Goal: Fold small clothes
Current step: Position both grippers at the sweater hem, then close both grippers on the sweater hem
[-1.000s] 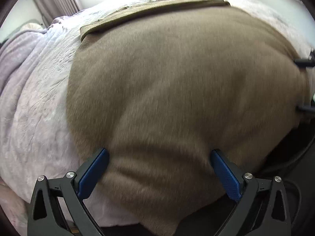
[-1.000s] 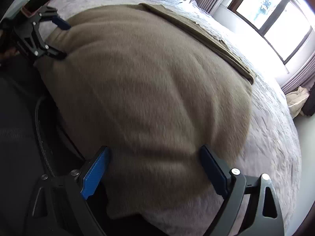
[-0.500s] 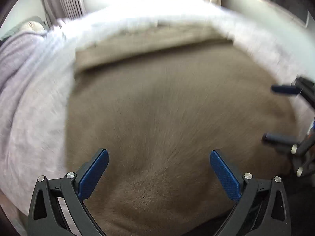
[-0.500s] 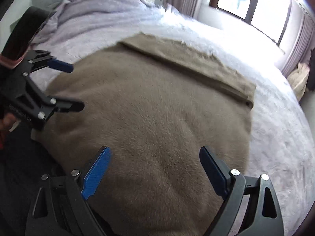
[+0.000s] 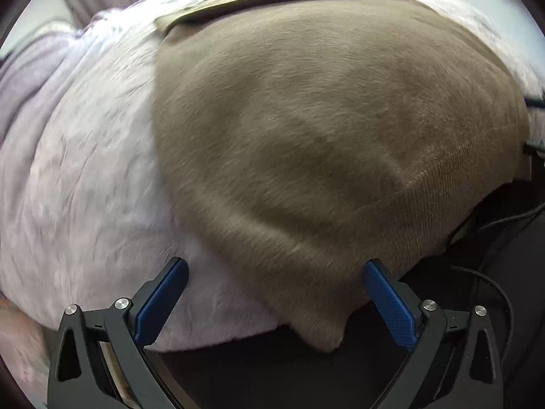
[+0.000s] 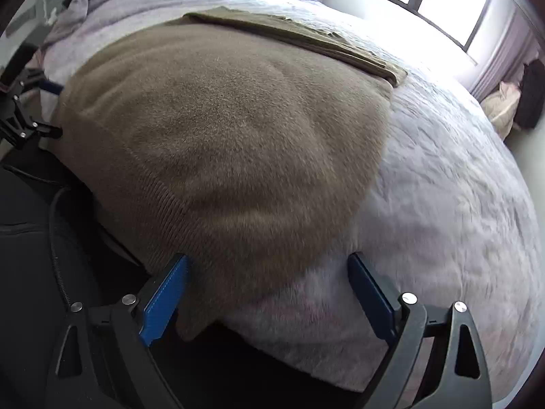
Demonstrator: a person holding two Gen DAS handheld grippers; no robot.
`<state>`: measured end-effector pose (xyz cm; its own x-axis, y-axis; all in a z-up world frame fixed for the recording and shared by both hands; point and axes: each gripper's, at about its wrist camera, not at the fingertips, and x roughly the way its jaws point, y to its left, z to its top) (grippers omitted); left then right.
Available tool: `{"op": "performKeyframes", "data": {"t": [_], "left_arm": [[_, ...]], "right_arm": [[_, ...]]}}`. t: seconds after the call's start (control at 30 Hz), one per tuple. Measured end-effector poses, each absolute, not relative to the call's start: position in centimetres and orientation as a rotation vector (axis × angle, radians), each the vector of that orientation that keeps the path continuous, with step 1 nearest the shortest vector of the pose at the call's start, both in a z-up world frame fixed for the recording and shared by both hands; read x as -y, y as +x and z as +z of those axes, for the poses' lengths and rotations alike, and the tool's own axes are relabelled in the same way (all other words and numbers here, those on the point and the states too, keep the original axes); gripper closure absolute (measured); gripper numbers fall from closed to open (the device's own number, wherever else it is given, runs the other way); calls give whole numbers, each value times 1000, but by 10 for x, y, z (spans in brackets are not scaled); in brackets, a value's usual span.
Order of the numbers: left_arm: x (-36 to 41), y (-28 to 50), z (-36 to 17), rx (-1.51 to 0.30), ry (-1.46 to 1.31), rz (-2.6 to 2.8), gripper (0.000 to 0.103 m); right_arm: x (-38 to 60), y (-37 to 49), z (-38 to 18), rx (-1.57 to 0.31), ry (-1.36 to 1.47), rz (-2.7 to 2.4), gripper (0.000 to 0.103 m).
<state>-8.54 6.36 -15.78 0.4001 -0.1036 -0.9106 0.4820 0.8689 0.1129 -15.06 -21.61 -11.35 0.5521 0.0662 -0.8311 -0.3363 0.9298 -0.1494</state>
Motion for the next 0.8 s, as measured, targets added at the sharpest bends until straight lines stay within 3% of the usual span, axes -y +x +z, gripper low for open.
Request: {"op": "performKeyframes", "data": {"t": [0.27, 0.33, 0.4, 0.67, 0.73, 0.8], "left_arm": [[-74, -71, -166, -1187, 62, -431, 0], [-69, -78, -168, -1180, 35, -450, 0], [-68, -91, -171, -1157, 16, -480, 0], [-72, -103, -171, -1138, -94, -500, 0], [-79, -106, -173, -1137, -94, -477, 11], [-87, -107, -174, -1136, -100, -467, 12]], "right_arm": [[241, -158, -109, -949, -27, 362, 12], [243, -162, -109, -951, 36, 425, 31], [245, -165, -117, -982, 71, 468, 38], [247, -150, -139, -972, 268, 548, 49], [238, -148, -145, -990, 231, 542, 53], [237, -146, -145, -998, 221, 528, 56]]}}
